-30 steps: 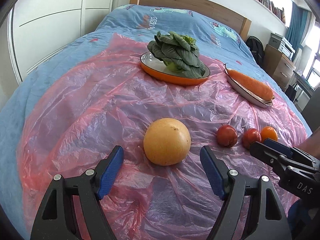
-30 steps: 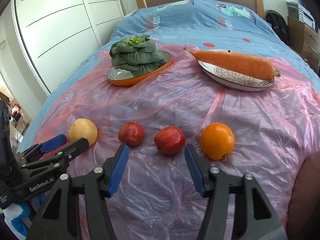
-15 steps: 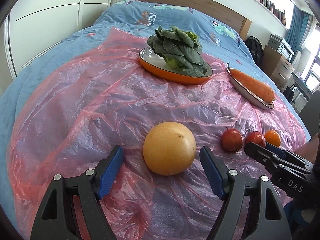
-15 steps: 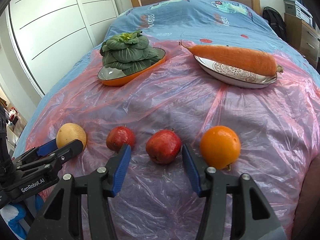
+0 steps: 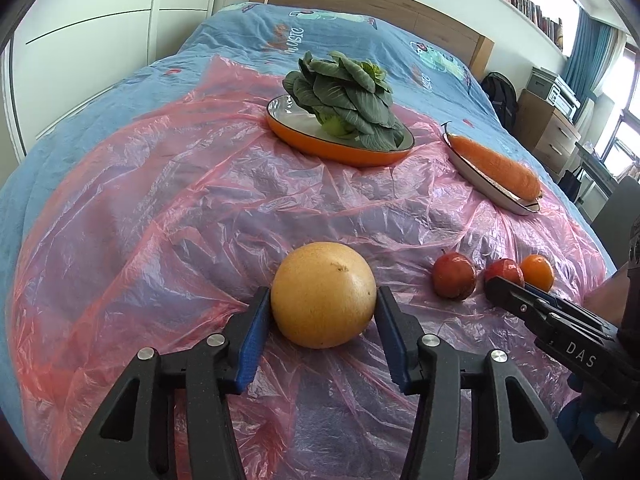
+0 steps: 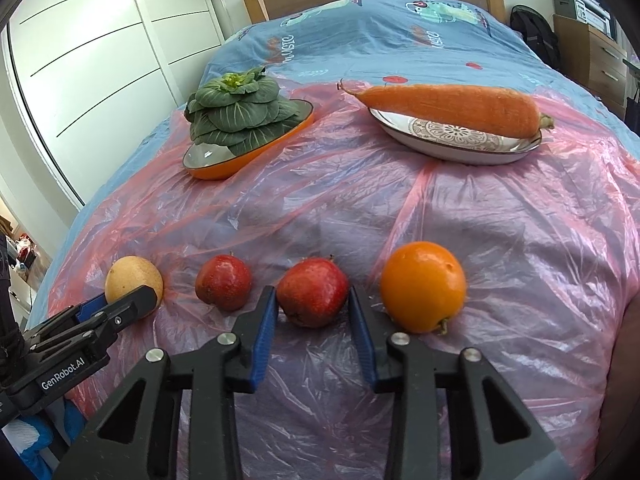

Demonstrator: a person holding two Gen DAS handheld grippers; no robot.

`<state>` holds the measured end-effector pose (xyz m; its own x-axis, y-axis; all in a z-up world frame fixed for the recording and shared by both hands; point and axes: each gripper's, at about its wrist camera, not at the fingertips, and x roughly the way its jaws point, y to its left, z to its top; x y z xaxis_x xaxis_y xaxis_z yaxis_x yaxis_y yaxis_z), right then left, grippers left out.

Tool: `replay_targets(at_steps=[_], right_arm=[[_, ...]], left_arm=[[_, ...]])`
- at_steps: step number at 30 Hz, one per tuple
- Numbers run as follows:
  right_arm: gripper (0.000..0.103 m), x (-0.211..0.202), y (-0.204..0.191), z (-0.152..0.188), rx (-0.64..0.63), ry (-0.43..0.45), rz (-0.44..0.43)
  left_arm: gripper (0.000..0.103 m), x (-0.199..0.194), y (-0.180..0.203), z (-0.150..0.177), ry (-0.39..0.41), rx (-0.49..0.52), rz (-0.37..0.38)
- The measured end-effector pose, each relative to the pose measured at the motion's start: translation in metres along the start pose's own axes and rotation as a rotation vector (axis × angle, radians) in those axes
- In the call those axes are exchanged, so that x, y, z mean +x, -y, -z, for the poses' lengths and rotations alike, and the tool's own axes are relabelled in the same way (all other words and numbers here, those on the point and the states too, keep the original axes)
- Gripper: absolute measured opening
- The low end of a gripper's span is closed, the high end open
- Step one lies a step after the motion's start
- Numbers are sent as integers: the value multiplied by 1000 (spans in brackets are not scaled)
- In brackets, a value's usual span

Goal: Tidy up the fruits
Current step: 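Lift the grapefruit and red apple off the sheet with both tools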

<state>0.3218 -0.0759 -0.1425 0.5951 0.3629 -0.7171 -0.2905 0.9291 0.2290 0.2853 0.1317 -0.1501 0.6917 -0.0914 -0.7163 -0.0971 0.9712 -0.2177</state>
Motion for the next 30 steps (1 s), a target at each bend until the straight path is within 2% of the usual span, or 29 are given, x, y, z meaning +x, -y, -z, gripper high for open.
replay_targets(at_steps=[17, 30], right_arm=[[30, -8, 2, 0, 10, 22, -8], [30, -27, -2, 3, 2, 24, -26]], left_arm=[[46, -11, -3, -1, 19, -42, 30], [46, -23, -1, -2, 15, -31, -2]])
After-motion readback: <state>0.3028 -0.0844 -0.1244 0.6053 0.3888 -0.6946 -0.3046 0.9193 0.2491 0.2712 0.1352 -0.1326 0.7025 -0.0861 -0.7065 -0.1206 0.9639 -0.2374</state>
